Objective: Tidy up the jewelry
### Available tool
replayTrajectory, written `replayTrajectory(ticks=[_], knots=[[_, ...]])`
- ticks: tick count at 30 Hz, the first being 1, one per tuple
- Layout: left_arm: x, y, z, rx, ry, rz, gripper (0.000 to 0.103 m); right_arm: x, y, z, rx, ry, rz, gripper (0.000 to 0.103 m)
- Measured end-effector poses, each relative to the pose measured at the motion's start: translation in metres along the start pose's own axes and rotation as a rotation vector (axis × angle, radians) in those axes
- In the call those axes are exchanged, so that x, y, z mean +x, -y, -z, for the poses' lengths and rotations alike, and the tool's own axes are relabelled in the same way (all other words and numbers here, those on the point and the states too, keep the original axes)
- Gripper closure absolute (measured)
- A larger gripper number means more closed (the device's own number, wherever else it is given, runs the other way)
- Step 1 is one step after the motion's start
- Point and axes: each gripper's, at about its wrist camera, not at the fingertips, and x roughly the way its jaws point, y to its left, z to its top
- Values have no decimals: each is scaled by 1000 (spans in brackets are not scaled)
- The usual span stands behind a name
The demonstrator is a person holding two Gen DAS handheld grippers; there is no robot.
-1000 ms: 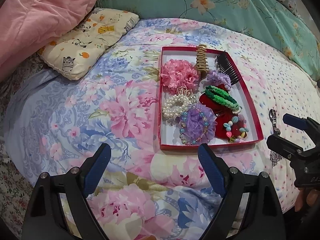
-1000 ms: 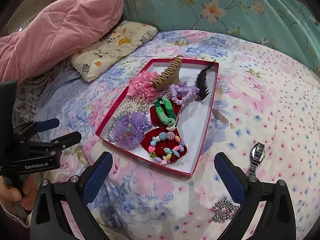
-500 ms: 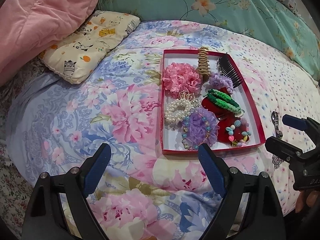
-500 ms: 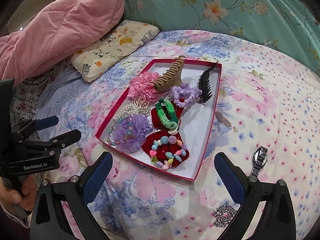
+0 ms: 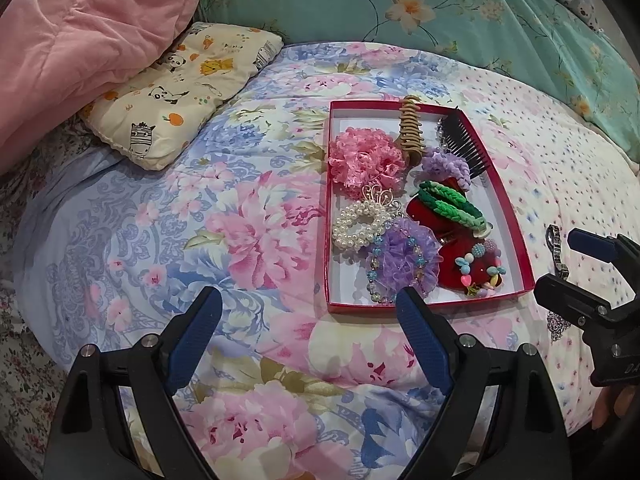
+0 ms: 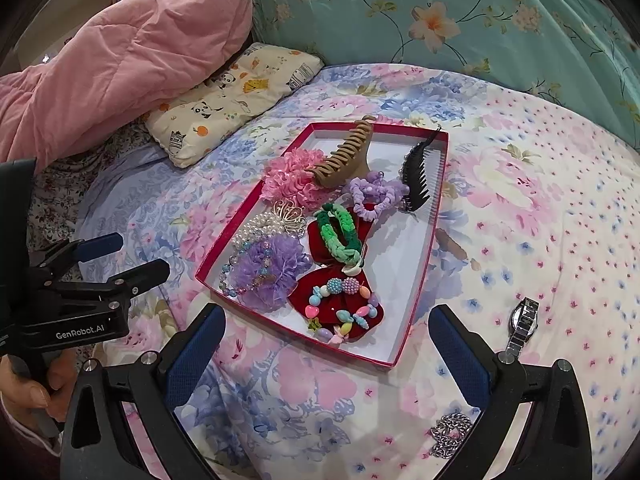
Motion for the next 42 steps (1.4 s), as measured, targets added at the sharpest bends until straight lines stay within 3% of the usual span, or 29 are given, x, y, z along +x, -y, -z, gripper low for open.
replayTrajectory(ticks=[42], knots=[[0,8,-6,30,-6,-3,13,-7,1,-5,-1,14,-1,1]])
